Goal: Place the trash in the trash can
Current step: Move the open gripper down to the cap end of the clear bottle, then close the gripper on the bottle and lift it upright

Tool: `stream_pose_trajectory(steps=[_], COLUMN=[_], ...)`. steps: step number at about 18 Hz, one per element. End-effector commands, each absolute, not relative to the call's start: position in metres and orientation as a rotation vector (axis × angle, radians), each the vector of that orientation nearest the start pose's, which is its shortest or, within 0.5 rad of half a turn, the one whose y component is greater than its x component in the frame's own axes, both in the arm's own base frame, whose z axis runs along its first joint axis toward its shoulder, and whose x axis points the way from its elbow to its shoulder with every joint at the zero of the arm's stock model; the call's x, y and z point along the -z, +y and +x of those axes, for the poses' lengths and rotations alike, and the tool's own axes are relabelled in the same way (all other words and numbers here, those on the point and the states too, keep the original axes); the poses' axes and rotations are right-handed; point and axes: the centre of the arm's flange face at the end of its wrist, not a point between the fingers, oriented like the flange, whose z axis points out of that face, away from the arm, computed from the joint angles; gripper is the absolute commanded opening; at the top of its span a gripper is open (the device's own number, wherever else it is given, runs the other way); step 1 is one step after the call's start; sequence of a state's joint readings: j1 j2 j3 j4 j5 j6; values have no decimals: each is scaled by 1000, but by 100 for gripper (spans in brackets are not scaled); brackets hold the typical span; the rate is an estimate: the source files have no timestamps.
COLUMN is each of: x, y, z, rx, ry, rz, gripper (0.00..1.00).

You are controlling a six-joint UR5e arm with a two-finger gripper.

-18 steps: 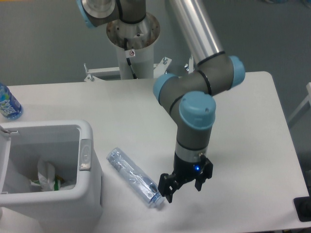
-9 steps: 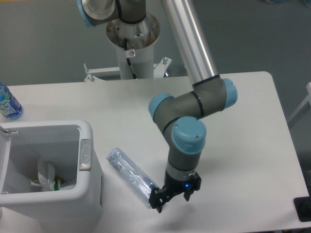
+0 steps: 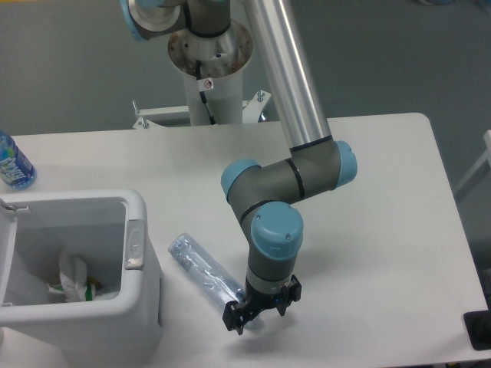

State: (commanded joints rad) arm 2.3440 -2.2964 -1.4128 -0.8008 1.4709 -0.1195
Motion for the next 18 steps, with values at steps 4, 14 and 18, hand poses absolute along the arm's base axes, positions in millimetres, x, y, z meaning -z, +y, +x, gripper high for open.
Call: stream_pose_trajectory(steps=[4,14,18], x=[-193,-188,-191], y=[625,628,628], z=[-405,-387,-387], rx=[43,47,44], ry=[-1251,-1229,-1225], rz=[-2637,-2665,-2662], gripper=[74,47,28])
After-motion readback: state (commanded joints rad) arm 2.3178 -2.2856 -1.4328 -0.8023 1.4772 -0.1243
